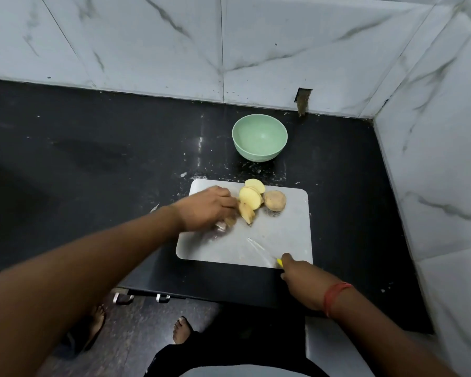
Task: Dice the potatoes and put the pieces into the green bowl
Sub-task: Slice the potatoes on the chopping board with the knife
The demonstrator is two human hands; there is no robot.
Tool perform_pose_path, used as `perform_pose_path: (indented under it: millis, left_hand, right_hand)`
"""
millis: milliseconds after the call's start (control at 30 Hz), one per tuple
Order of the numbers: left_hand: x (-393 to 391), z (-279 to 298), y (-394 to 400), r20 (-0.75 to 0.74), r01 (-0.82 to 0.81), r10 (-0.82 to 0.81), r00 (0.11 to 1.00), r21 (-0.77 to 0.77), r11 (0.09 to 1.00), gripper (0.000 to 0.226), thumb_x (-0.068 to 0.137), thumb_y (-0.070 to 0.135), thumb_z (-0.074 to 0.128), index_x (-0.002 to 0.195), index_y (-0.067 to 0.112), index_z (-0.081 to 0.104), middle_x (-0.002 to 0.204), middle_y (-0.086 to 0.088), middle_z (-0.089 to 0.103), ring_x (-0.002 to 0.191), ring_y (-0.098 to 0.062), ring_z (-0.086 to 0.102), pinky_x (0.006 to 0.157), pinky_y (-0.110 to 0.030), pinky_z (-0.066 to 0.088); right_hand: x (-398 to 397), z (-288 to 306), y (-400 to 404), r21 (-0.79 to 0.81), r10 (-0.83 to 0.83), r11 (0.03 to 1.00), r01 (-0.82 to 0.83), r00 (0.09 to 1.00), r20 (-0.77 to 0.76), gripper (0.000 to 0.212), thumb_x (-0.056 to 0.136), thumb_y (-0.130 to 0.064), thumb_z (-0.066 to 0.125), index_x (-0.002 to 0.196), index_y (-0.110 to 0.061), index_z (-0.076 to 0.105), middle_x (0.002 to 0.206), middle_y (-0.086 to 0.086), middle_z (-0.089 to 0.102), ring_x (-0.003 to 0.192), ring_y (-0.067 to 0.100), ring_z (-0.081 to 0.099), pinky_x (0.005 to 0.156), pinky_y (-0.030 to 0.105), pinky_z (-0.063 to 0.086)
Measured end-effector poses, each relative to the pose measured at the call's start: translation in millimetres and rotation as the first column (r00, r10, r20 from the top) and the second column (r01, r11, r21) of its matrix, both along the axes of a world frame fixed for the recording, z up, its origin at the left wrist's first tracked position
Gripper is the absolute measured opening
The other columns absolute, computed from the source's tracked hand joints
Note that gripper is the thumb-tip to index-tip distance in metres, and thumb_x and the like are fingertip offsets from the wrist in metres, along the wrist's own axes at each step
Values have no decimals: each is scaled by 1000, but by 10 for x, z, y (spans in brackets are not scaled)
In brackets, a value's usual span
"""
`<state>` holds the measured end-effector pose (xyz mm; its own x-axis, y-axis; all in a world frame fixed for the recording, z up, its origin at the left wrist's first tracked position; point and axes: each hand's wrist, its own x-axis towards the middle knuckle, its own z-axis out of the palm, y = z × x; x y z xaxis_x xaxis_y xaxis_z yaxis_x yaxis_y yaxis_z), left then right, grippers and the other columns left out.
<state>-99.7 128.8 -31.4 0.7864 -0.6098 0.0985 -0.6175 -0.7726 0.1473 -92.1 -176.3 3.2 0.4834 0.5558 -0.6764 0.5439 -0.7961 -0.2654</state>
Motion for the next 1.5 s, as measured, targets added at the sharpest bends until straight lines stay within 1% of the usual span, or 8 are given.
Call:
perform_pose_path:
  millis: [200, 467, 700, 867, 1067, 1200, 1367, 1500]
  left_hand:
    - [-158, -11, 125, -40, -85, 85, 996, -2, 996, 33, 84, 14, 72, 117, 14, 70, 111, -5, 61, 94, -26, 55, 83, -39, 49]
    - [-445, -208, -41, -66, -478, 473, 878, -111, 871, 42, 83, 12, 75, 124, 16, 69, 111, -6, 60, 97, -29, 55, 79, -41, 54]
    - [-489, -158, -528, -321, -893, 835, 447, -116, 434, 54, 89, 49, 69, 134, 22, 53, 123, 1, 47, 109, -24, 52, 82, -45, 53]
    - [-658, -143, -601, -469, -920, 799, 376, -291, 263, 47, 90, 51, 67, 131, 30, 57, 125, 6, 51, 104, -16, 61, 86, -39, 54]
    - [-752, -72, -618, -524, -909, 745, 413, -285, 304, 38, 96, 42, 65, 131, 27, 62, 114, 5, 58, 102, -13, 60, 88, -34, 51]
    - [-655, -84, -487, -391, -886, 805, 446, -317, 337, 36, 96, 29, 62, 130, 18, 63, 119, 0, 61, 108, -19, 59, 90, -35, 49]
    - [-386, -215, -9, -183, -655, 631, 754, -129, 745, 44, 100, 27, 48, 140, 12, 56, 153, -7, 48, 141, -29, 42, 117, -50, 34]
    - [-336, -213, 184, -105, -517, 516, 850, 29, 856, 45, 104, 34, 37, 141, 20, 58, 148, -1, 54, 143, -26, 43, 120, -51, 26]
  right_hand:
    - [78, 70, -140, 65, 21, 998, -22, 1000, 9, 13, 102, -29, 38, 98, -19, 33, 79, -1, 47, 72, 21, 50, 62, 35, 35]
    - [70, 99, -2, 199, -110, 972, 121, 992, -69, 18, 102, -35, 39, 95, -19, 34, 82, 3, 54, 71, 19, 51, 66, 35, 42]
    - [15, 193, 309, 284, -195, 935, 214, 976, -96, 15, 103, -34, 37, 95, -23, 33, 80, -1, 51, 69, 10, 47, 63, 26, 38]
    - [-33, 205, 436, 270, -289, 904, 332, 938, -190, 15, 103, -36, 37, 97, -22, 36, 84, 4, 52, 63, 16, 50, 41, 24, 37]
    - [-84, 122, 613, 189, -289, 927, 324, 939, -189, 15, 103, -34, 36, 101, -19, 36, 84, 2, 49, 62, 17, 51, 42, 25, 39]
    - [-77, 131, 676, 191, -325, 915, 356, 929, -176, 18, 103, -34, 35, 103, -16, 39, 93, 8, 55, 69, 21, 55, 44, 26, 43]
    - [-98, 158, 681, 204, -338, 906, 371, 924, -176, 17, 104, -33, 35, 104, -16, 38, 86, 7, 53, 61, 18, 51, 38, 25, 37]
    - [-142, 172, 656, 266, -272, 912, 312, 946, -178, 15, 103, -33, 37, 99, -19, 37, 82, 3, 51, 66, 15, 51, 49, 24, 39]
